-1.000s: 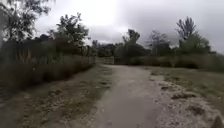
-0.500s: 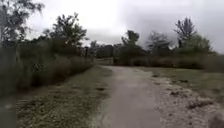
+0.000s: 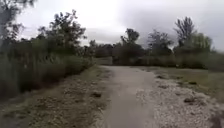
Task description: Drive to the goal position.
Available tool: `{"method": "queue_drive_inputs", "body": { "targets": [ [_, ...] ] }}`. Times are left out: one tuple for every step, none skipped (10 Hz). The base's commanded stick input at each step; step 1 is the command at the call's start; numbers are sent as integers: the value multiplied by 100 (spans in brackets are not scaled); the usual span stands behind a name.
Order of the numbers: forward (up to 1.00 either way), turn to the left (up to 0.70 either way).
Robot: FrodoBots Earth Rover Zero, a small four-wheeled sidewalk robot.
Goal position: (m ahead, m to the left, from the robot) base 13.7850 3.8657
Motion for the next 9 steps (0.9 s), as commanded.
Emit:
{"method": "queue_drive_inputs", "body": {
  "targets": [
    [70, 0],
    [70, 0],
    [70, 0],
    [70, 0],
    [70, 0],
    [70, 0],
    [70, 0],
    [70, 0],
    [70, 0]
  ]
}}
